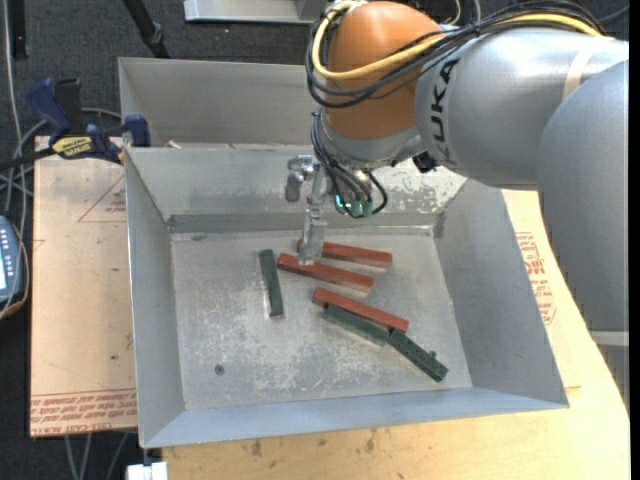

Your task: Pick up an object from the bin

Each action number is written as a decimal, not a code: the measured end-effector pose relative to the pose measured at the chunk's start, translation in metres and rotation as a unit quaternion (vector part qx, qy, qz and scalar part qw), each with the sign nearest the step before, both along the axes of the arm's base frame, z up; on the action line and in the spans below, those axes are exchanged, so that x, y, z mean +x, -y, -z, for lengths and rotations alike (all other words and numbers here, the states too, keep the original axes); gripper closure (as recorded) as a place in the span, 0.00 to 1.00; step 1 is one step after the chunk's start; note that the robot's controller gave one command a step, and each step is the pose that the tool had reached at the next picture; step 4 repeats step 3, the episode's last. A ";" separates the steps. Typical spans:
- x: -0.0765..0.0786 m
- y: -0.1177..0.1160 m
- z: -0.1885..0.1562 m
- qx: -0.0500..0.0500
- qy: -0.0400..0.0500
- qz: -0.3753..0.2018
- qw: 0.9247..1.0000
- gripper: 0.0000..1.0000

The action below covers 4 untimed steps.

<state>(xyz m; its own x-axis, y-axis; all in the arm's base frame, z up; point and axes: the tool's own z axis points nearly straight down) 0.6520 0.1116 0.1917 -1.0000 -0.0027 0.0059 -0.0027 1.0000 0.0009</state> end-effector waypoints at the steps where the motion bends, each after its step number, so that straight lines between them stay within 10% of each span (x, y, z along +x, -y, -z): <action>1: -0.014 0.034 0.127 0.000 0.000 -0.046 0.999 0.00; 2: -0.011 0.033 0.120 0.001 0.004 -0.046 0.999 1.00; 3: -0.011 -0.010 -0.038 0.001 0.009 -0.146 0.989 1.00; 4: -0.011 -0.010 -0.038 0.001 0.009 -0.146 0.989 1.00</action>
Offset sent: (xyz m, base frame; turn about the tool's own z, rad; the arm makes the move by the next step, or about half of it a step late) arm -0.0122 -0.0330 -0.1217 -0.0940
